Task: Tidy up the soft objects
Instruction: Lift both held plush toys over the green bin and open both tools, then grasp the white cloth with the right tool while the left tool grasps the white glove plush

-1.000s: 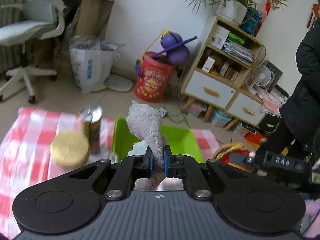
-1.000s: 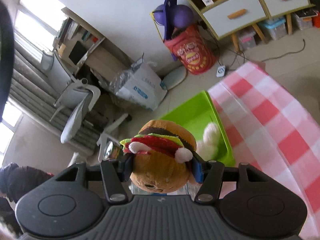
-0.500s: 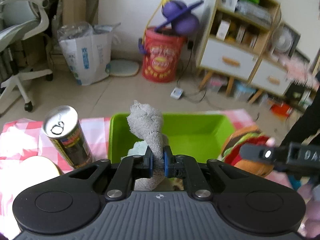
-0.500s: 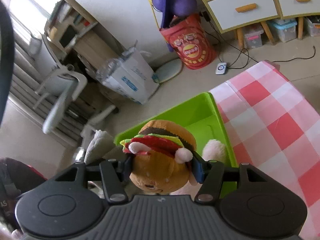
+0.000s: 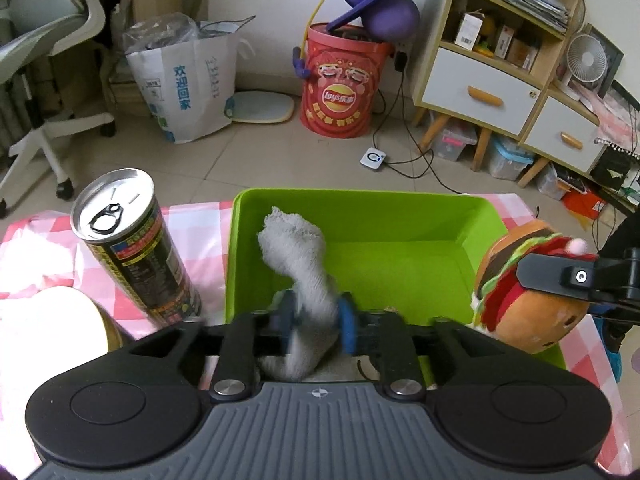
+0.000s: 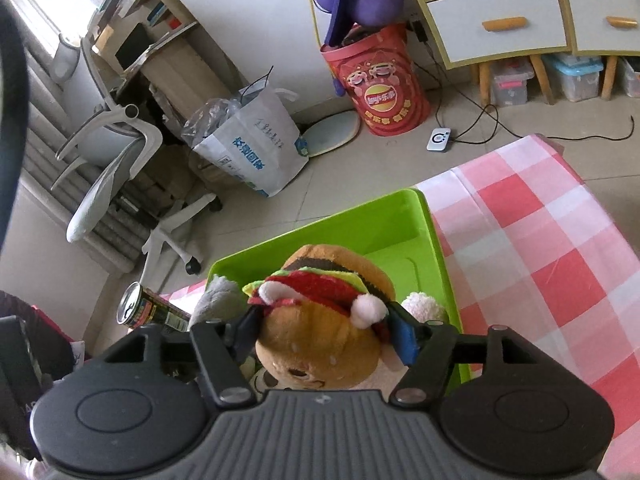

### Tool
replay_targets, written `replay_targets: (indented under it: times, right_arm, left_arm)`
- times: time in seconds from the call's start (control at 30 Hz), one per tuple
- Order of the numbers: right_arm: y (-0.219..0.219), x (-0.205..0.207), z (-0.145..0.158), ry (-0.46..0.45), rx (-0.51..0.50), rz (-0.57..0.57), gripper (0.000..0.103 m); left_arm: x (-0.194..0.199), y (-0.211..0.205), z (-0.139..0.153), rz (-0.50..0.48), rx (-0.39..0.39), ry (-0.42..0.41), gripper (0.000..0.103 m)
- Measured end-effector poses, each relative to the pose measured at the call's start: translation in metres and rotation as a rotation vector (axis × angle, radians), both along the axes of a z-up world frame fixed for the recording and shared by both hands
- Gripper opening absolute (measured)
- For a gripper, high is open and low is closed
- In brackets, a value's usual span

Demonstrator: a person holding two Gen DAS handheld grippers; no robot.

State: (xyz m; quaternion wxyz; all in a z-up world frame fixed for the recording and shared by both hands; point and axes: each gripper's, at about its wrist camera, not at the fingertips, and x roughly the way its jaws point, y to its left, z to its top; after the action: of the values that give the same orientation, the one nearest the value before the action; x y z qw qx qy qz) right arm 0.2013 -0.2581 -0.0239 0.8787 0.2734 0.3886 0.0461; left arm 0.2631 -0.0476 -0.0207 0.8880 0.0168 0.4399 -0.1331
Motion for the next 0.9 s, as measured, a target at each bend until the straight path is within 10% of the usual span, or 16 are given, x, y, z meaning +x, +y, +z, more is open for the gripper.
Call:
replay_targets:
  times: [0.07,0.9]
  right_arm:
    - [0.0,-0.001,0.001,0.004,-0.002,0.007,0.049]
    - [0.022,-0.089,0.058,0.001,-0.078,0.039,0.061]
  left_arm:
    - [-0.003,0.001,0.003,0.004,0.009,-0.014,0.061]
    - [-0.103,0.035,0.056,-0.006,-0.02,-0.056,0.092]
